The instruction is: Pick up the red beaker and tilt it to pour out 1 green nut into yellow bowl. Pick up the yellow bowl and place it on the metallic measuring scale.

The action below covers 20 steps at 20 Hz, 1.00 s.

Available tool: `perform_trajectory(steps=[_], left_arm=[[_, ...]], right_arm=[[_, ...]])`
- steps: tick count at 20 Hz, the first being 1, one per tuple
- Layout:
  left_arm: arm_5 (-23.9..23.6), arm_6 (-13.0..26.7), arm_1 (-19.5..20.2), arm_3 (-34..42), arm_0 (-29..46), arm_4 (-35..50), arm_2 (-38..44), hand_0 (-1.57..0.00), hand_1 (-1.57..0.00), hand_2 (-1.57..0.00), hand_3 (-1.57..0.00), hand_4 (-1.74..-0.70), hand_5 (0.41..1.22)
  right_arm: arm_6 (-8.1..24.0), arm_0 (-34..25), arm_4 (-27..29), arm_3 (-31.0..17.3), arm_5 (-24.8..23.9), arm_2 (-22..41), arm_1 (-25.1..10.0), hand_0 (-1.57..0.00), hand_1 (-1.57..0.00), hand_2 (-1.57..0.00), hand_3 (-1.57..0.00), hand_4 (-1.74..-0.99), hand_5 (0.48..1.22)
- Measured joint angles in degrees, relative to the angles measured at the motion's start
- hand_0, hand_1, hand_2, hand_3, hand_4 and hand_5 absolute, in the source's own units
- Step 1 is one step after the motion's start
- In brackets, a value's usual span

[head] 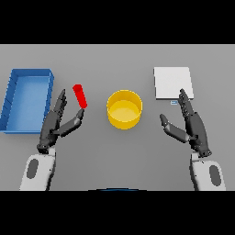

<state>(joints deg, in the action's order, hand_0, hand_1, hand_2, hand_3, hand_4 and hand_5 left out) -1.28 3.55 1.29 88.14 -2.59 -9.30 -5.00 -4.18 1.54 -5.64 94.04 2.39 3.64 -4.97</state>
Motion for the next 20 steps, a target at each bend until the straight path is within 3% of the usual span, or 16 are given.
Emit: perform_trajectory(steps=[9,11,20], left_arm=[[-2.32,-5.89,-0.88,-17.84,-14.33,0.02,4.47,0.0,0.0,0.0,0.0,-1.23,0.635],[-3.63,-5.06,-0.66,-21.09,-17.49,-1.28,4.82,0.0,0.0,0.0,0.0,-1.22,0.635],[-5.85,-12.33,-2.22,-34.14,-24.68,-1.6,7.34,0.0,-0.01,-0.05,-0.03,-1.35,0.726]], right_arm=[[1.06,-0.53,-0.41,-1.0,-0.54,-0.46,-0.02,0.0,0.0,0.0,0.0,-1.301,0.631],[1.12,0.01,-0.49,-0.41,-0.37,-0.55,-0.55,0.0,0.0,0.0,0.0,-1.299,0.634],[1.43,-0.38,-0.84,-1.13,-1.03,-0.54,0.11,0.0,0.0,0.0,0.0,-1.301,0.647]])
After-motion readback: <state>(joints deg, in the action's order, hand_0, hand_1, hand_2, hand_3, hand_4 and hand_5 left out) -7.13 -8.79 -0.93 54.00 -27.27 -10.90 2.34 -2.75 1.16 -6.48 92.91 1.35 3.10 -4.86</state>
